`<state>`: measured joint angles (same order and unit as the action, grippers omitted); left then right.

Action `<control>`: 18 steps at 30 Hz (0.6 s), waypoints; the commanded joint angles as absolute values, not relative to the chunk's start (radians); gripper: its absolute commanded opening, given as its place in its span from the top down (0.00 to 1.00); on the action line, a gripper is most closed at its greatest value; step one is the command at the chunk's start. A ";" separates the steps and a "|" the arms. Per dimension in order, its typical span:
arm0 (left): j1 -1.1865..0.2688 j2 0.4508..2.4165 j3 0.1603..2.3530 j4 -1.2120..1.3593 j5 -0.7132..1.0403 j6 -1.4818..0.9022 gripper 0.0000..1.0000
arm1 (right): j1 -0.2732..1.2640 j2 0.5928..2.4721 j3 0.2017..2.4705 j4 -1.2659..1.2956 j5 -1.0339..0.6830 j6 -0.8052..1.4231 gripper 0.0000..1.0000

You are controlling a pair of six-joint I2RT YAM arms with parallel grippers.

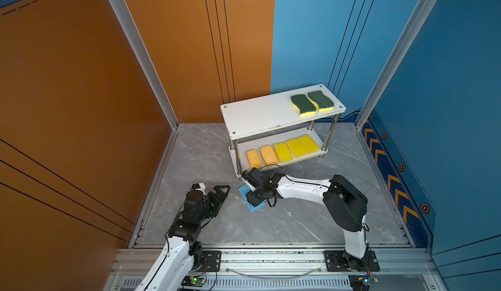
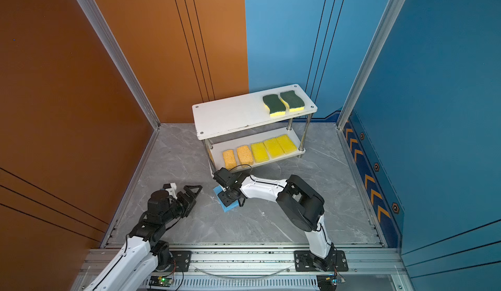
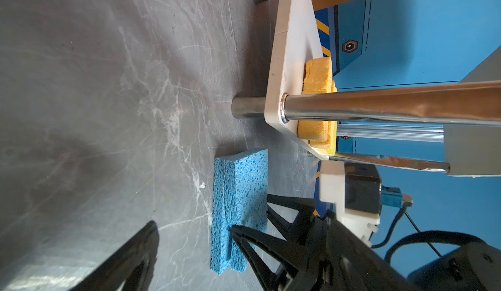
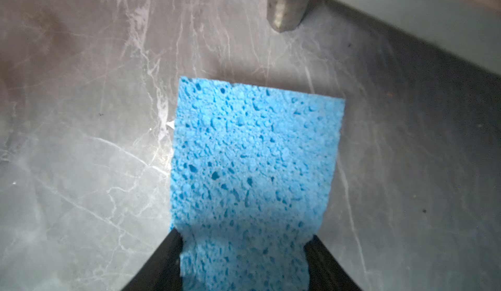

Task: Place and organize the cleaning sponges onto the shelf
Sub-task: 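Lift one layer of the blue sponge off the table with the right gripper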

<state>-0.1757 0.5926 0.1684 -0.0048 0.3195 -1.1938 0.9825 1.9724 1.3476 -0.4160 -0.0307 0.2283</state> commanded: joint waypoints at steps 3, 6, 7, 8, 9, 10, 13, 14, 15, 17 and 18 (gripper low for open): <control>-0.164 0.592 0.157 0.009 0.340 -1.176 0.02 | 0.977 1.907 1.371 -0.481 -0.080 0.189 0.41; -0.161 0.593 0.158 0.009 0.339 -1.175 0.02 | 0.973 1.889 1.377 -0.503 -0.089 0.171 0.41; -0.162 0.592 0.158 0.009 0.339 -1.177 0.03 | 0.972 1.883 1.380 -0.509 -0.089 0.166 0.41; -0.162 0.592 0.159 0.010 0.340 -1.176 0.03 | 0.970 1.876 1.380 -0.516 -0.092 0.162 0.41; -0.162 0.593 0.159 0.011 0.339 -1.175 0.02 | 0.969 1.869 1.381 -0.523 -0.095 0.158 0.41; -0.161 0.593 0.158 0.011 0.340 -1.174 0.02 | 0.968 1.864 1.383 -0.529 -0.098 0.157 0.41; -0.161 0.591 0.157 0.012 0.340 -1.174 0.02 | 0.964 1.842 1.388 -0.545 -0.113 0.148 0.42; -0.160 0.590 0.157 0.012 0.341 -1.174 0.02 | 0.965 1.833 1.388 -0.551 -0.117 0.145 0.42; -0.160 0.591 0.157 0.012 0.341 -1.176 0.02 | 0.964 1.825 1.393 -0.559 -0.124 0.142 0.42; -0.159 0.591 0.158 0.014 0.341 -1.176 0.02 | 0.962 1.809 1.404 -0.577 -0.131 0.136 0.42; -0.160 0.591 0.157 0.015 0.341 -1.177 0.02 | 0.960 1.800 1.412 -0.585 -0.134 0.136 0.42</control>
<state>-0.1696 0.5926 0.1684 -0.0032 0.3199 -1.1938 0.9657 1.8503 1.3708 -0.5301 -0.1062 0.1600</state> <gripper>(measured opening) 0.976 0.584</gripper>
